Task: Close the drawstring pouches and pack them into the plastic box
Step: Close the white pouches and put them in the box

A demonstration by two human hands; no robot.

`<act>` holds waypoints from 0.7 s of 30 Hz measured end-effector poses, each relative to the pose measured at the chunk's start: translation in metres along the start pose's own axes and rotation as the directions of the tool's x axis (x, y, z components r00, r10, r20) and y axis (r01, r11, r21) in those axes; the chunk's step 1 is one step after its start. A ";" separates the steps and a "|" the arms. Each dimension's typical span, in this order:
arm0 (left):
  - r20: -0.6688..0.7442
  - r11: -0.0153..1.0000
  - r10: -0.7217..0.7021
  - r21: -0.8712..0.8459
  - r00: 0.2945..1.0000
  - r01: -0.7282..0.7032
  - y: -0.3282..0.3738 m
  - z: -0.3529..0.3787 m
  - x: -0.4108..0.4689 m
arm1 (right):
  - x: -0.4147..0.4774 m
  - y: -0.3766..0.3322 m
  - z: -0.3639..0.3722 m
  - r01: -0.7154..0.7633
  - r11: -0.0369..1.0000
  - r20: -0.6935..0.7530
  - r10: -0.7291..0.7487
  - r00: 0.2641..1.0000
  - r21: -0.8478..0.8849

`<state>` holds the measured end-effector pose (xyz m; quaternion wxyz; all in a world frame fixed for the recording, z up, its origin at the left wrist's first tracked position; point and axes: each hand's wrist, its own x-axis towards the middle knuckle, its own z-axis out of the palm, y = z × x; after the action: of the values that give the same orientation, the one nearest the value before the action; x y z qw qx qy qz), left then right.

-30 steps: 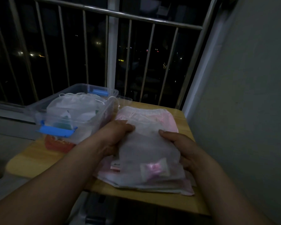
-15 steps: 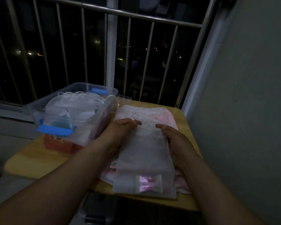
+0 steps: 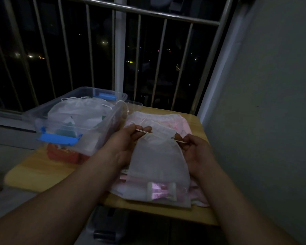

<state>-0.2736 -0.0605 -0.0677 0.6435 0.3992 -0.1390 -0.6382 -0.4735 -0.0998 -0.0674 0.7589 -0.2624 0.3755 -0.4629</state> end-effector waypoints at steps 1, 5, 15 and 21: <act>0.007 1.000 -0.007 -0.026 1.000 0.007 0.000 0.000 -0.001 | 0.001 0.001 -0.001 0.003 0.999 0.006 -0.004 1.000 0.034; -0.016 0.996 0.035 -0.077 0.999 -0.036 0.002 -0.002 0.003 | 0.005 -0.002 -0.003 0.045 0.997 -0.049 -0.042 0.998 0.058; 0.292 0.501 0.395 0.726 0.871 -0.471 -0.001 0.006 -0.013 | 0.011 -0.013 0.003 0.220 0.884 -0.009 -0.246 0.969 -0.412; 0.471 0.177 0.338 0.818 0.815 -0.547 -0.011 0.014 -0.018 | 0.006 -0.014 0.025 0.342 0.764 0.201 -0.276 0.940 -0.547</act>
<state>-0.2936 -0.0470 -0.0602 0.4345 0.5736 -0.6454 -0.2563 -0.4588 -0.1101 -0.0444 0.5766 -0.5619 0.4070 -0.4314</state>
